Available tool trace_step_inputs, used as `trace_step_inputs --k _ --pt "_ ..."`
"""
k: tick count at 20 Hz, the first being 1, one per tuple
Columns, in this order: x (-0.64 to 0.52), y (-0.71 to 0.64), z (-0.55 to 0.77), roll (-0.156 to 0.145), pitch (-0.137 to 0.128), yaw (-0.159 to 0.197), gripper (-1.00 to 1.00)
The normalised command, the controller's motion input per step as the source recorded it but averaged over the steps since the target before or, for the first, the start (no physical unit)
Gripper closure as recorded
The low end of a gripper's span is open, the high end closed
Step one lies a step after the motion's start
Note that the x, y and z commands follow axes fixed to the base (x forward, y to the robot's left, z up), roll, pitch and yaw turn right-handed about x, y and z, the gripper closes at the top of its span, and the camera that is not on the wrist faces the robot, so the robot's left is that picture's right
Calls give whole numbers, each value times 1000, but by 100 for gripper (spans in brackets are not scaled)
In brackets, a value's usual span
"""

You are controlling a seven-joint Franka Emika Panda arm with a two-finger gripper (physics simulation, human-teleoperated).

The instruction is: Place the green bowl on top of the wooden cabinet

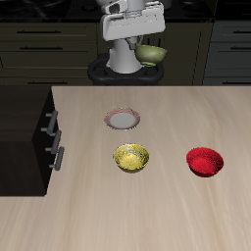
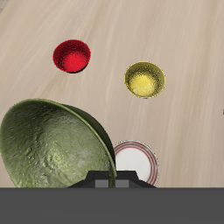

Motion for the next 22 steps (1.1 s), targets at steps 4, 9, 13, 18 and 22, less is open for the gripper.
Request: trace_step_inputs --k 4,9,13,18,22 --pt "-71 -29 206 2 -25 17 100" --pt "-52 -85 337 -15 -43 -41 100" --pt "-22 -38 246 -46 -44 -17 100" --pt "103 -58 212 -31 -24 -9 100" --pt "293 5 210 -57 11 -34 100"
